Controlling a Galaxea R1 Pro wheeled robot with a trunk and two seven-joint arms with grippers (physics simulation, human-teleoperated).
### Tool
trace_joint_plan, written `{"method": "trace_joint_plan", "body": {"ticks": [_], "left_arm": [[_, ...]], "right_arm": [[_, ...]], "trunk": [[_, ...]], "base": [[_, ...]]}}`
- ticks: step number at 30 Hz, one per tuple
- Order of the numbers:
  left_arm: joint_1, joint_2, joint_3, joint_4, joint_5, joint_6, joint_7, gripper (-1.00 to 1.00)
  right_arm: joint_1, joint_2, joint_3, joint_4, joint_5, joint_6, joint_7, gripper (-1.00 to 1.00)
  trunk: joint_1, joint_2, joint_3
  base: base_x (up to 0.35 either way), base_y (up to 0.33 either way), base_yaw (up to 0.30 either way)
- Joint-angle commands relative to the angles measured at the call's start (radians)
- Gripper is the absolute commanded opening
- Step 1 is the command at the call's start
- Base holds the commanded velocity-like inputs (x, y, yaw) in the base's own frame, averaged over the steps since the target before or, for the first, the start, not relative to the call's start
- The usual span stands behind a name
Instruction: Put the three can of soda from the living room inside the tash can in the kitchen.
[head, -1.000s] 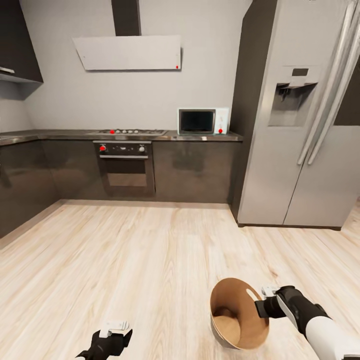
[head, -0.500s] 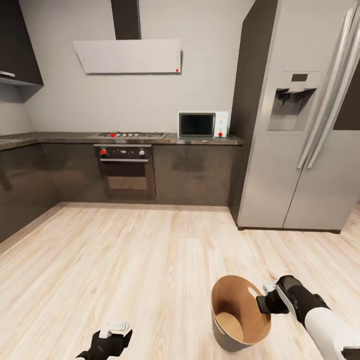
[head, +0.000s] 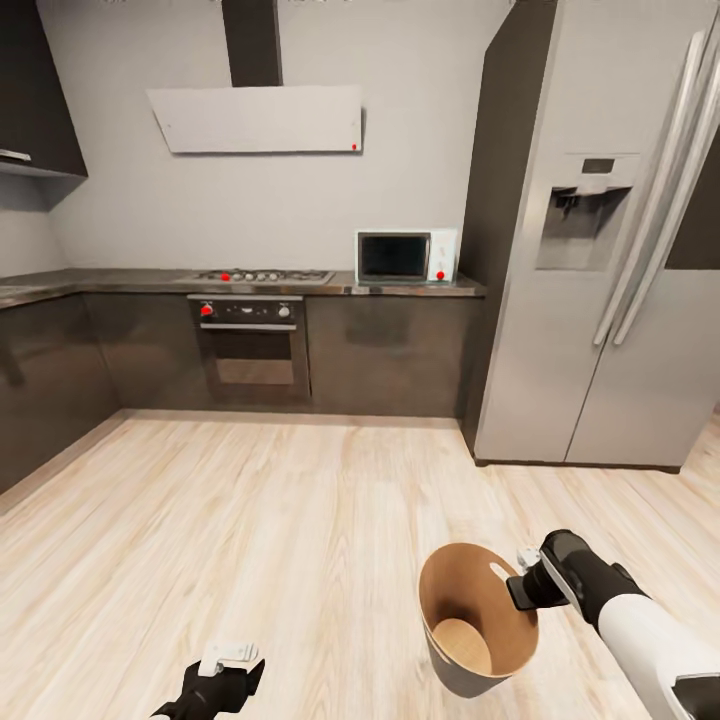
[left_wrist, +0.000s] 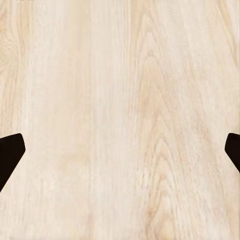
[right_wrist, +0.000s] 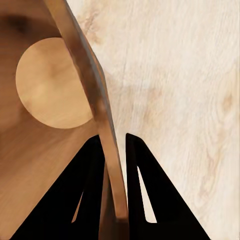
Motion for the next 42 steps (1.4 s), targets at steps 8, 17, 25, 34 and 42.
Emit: {"method": "trace_joint_plan", "body": {"ticks": [8, 17, 25, 34, 42], "left_arm": [[0.000, 0.000, 0.000, 0.000, -0.001, 0.000, 0.000, 1.00], [0.000, 0.000, 0.000, 0.000, -0.001, 0.000, 0.000, 1.00], [0.000, 0.000, 0.001, 0.001, -0.001, 0.000, 0.000, 1.00], [0.000, 0.000, 0.000, 0.002, -0.003, 0.000, 0.000, 1.00], [0.000, 0.000, 0.000, 0.002, -0.002, 0.000, -0.001, 1.00]], "right_arm": [[-0.001, 0.004, 0.002, -0.002, -0.022, 0.001, 0.010, -1.00], [-0.001, 0.007, 0.005, -0.003, -0.023, 0.001, 0.010, -1.00], [-0.001, 0.009, 0.006, -0.003, -0.023, 0.001, 0.010, -1.00], [-0.001, 0.009, 0.006, -0.005, -0.023, 0.001, 0.043, -1.00], [-0.001, 0.009, 0.007, -0.004, -0.023, 0.001, 0.051, -1.00]], "trunk": [[-0.031, 0.056, 0.025], [-0.065, 0.119, 0.053], [-0.096, 0.175, 0.078], [-0.130, 0.238, 0.107], [-0.161, 0.294, 0.132]], "base": [[0.000, 0.000, 0.000], [0.000, 0.000, 0.000], [0.000, 0.000, 0.000], [0.000, 0.000, 0.000], [0.000, 0.000, 0.000]]}}
